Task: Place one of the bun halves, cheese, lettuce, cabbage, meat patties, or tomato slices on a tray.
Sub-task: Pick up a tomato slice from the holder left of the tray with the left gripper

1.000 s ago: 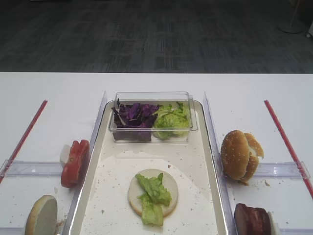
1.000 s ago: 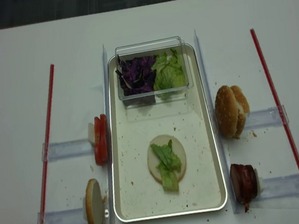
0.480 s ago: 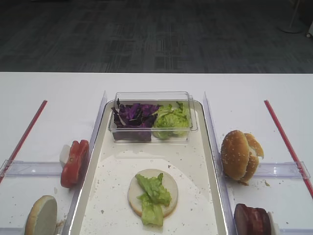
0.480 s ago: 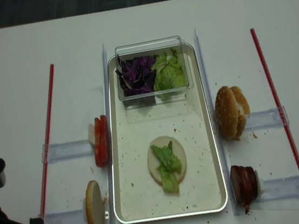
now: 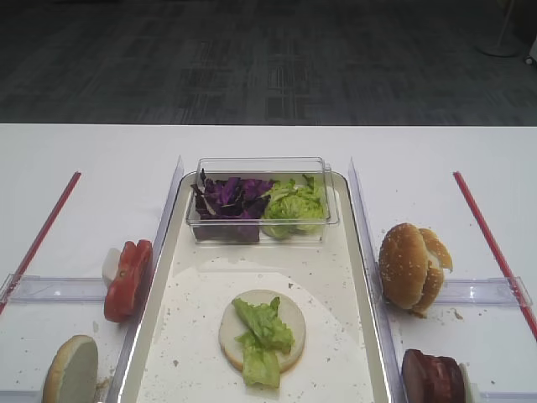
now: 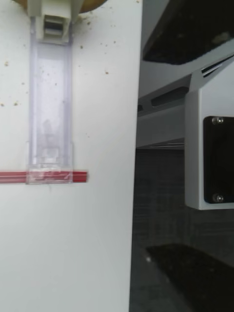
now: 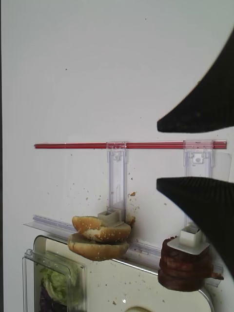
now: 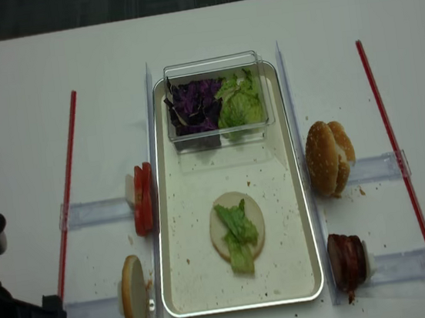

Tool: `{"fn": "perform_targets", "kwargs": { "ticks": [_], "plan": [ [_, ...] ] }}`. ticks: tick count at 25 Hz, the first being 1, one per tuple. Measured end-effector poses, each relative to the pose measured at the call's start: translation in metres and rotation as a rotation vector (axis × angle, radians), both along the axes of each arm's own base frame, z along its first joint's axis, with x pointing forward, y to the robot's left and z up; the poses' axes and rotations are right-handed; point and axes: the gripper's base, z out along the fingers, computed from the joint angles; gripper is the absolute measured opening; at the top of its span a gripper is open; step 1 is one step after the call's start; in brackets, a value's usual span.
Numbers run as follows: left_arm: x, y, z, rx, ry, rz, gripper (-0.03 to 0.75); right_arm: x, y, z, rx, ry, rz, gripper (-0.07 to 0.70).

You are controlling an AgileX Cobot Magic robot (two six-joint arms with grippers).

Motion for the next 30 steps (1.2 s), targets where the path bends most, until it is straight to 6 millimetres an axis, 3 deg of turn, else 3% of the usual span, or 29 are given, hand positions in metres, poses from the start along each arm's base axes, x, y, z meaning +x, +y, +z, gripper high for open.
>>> {"fn": "perform_targets", "kwargs": {
  "ticks": [5, 9, 22, 26, 30],
  "plan": [
    [0.018, 0.001, -0.011, 0.003, 0.014, 0.014, 0.689, 0.000, 0.000, 0.000, 0.000, 0.000, 0.000, 0.267],
    [0.044, 0.002, -0.019, 0.002, 0.015, 0.027, 0.689, 0.000, 0.000, 0.000, 0.000, 0.000, 0.000, 0.261],
    [0.166, 0.006, -0.007, 0.007, -0.002, 0.029, 0.689, 0.000, 0.000, 0.000, 0.000, 0.000, 0.000, 0.200],
    [0.185, 0.006, -0.003, 0.008, 0.001, 0.031, 0.689, 0.000, 0.000, 0.000, 0.000, 0.000, 0.000, 0.197],
    [0.189, 0.006, 0.000, 0.000, -0.002, 0.036, 0.689, 0.000, 0.000, 0.000, -0.002, 0.000, -0.001, 0.197]
  ]
}}
